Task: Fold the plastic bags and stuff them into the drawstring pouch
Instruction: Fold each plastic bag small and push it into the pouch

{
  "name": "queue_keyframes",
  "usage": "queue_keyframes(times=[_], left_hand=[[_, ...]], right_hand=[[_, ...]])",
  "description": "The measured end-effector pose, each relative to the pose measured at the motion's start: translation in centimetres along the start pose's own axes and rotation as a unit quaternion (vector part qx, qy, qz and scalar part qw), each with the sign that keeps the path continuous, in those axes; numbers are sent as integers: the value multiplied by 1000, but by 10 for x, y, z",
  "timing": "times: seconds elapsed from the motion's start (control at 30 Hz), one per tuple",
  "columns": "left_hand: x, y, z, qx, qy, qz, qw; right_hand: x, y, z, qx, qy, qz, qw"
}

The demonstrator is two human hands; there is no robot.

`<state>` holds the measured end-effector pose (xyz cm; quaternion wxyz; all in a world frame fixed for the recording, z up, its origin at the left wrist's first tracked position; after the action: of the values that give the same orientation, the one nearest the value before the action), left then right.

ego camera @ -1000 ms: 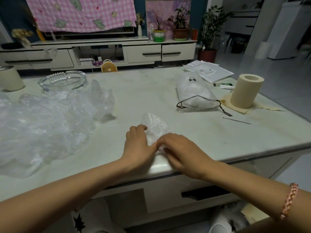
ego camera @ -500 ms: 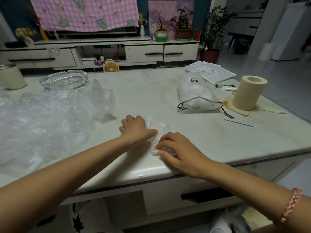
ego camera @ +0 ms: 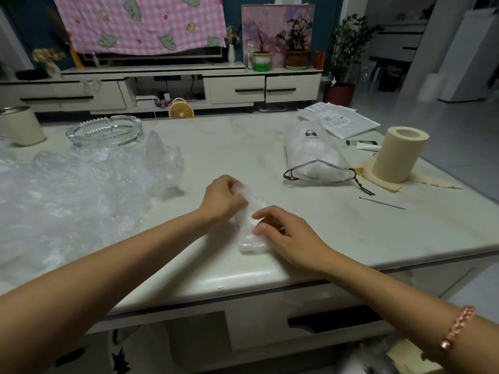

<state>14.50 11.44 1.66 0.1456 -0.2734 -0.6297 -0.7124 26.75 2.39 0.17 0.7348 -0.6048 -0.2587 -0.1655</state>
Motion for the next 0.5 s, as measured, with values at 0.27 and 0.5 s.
queue_keyframes(times=[0.27,0.5], left_hand=[[-5,21,-16,-100,-42,-13,994],[-10,14,-37,-156,-57,69,984]], right_hand=[[0,-5,14,-29,-48,-34,998],[4,2,17,-74,-75,43,993]])
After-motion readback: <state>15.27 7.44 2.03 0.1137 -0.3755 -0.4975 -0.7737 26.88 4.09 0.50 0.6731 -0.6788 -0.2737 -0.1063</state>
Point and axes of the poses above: each hand's wrist, its own z-axis towards the middle knuckle, its own x-axis out of the back of the hand, y = z × x, the point moved 6 cm from there along z, towards the middle knuckle, and after that the axes turned 3 degrees about -y, right-handed, at the moved point
